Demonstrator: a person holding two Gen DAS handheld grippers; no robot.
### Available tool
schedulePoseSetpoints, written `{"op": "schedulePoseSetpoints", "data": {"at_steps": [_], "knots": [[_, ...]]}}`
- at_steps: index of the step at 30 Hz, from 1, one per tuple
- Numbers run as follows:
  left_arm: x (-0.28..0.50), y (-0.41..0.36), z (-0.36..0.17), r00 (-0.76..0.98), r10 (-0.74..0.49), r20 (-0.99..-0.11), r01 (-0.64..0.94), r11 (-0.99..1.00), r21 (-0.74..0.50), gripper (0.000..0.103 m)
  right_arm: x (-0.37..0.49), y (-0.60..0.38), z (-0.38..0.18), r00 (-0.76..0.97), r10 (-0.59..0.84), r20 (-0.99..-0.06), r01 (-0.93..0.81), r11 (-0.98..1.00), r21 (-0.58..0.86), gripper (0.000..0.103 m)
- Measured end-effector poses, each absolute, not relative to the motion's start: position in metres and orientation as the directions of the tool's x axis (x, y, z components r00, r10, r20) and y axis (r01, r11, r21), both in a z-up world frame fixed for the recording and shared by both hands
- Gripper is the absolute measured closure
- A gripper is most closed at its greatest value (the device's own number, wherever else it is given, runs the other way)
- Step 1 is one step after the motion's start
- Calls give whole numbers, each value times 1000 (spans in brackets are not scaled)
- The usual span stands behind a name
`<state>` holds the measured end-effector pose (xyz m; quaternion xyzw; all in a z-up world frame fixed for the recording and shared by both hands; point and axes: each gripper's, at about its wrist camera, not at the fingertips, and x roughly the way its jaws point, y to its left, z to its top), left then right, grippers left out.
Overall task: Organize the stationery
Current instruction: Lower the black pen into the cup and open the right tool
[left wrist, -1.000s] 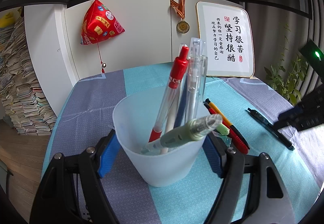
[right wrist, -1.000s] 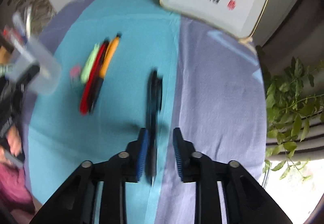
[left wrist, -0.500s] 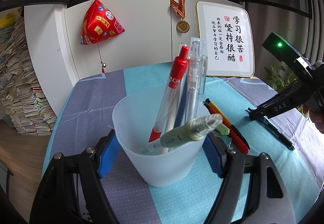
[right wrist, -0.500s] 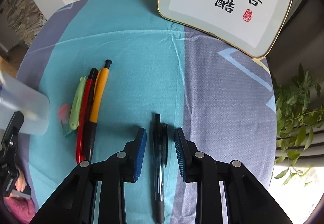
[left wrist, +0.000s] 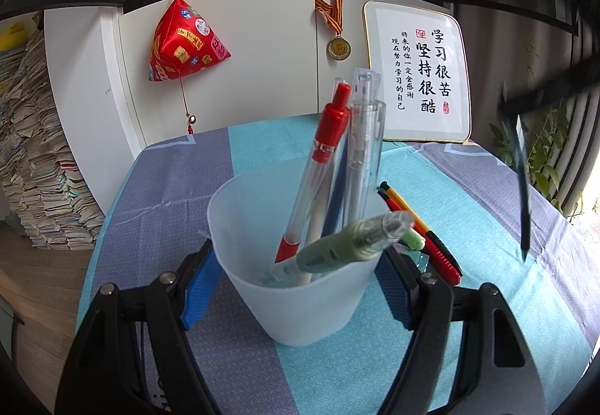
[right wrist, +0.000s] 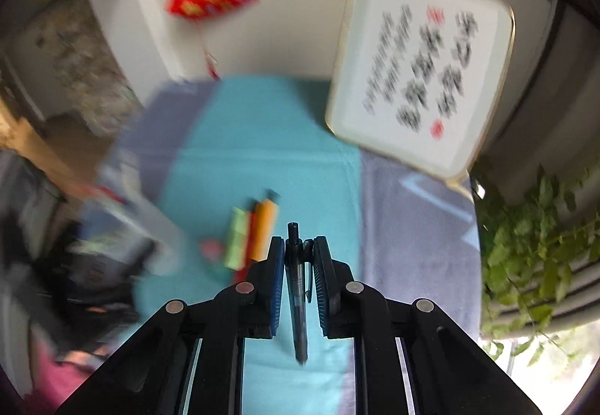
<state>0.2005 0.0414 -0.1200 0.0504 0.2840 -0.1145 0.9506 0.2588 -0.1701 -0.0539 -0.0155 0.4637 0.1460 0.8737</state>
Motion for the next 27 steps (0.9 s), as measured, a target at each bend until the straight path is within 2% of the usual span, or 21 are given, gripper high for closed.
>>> {"op": "schedulePoseSetpoints", "data": {"at_steps": [7, 12, 27], "knots": [[201, 41, -120, 812, -188, -552, 246, 969, 32, 29, 228, -124, 33, 642, 433, -632, -426, 887, 176, 87], [201, 41, -120, 812, -188, -552, 246, 969, 31, 29, 230, -83, 62, 659, 532, -532, -524, 832, 183, 87], [202, 40, -121, 811, -188, -554, 246, 969, 31, 29, 268, -30, 23, 576, 594, -562, -598, 775, 206, 87]]}}
